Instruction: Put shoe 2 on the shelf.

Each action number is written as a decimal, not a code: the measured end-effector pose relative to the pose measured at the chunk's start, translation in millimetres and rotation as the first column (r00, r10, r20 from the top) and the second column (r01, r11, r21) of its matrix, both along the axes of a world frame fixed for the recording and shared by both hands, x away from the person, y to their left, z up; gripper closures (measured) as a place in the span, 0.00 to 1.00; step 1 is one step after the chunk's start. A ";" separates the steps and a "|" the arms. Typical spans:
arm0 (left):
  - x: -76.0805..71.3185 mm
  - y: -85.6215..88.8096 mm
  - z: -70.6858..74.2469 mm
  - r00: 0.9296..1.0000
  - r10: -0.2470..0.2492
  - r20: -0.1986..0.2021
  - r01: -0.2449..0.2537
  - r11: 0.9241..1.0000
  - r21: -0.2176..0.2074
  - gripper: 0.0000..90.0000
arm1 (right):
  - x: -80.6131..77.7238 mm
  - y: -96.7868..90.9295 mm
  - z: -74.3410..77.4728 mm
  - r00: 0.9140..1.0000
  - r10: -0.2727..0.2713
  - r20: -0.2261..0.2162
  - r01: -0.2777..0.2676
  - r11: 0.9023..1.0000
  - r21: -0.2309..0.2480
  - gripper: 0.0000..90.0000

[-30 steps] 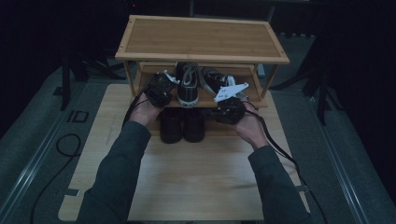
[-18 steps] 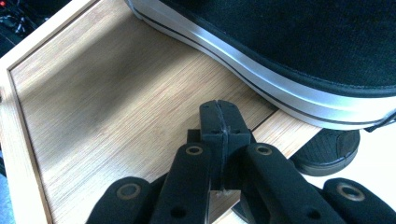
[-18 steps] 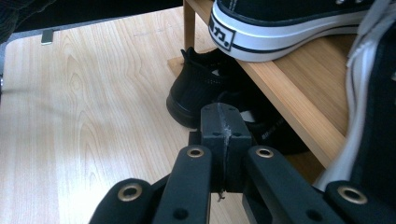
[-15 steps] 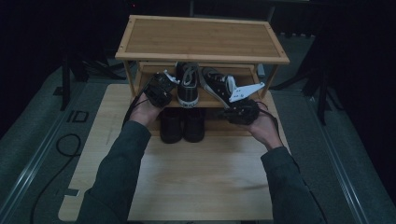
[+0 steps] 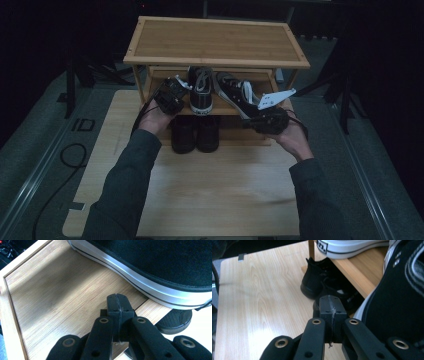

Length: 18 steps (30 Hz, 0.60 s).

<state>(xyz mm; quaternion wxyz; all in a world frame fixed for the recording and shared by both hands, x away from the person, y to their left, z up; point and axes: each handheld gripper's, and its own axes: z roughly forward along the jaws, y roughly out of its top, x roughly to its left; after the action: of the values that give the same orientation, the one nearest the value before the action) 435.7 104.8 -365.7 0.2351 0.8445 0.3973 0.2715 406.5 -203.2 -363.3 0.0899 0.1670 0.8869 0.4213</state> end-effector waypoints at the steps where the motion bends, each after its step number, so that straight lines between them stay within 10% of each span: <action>1: 0.1 -0.1 0.0 1.000 0.000 0.000 0.000 1.000 0.000 1.00 | 0.0 -1.6 -0.2 1.000 0.000 0.000 0.000 1.000 -0.003 1.00; 18: 0.2 0.8 -0.1 1.000 -0.001 0.000 0.001 1.000 -0.008 1.00 | -6.2 -42.2 -4.5 1.000 -0.011 -0.024 0.012 1.000 0.022 1.00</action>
<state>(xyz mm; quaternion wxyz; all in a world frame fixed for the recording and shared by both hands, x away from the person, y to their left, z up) 435.9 105.6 -365.9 0.2384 0.8438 0.3981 0.2698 400.3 -245.4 -367.8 0.0800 0.1780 0.8821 0.4286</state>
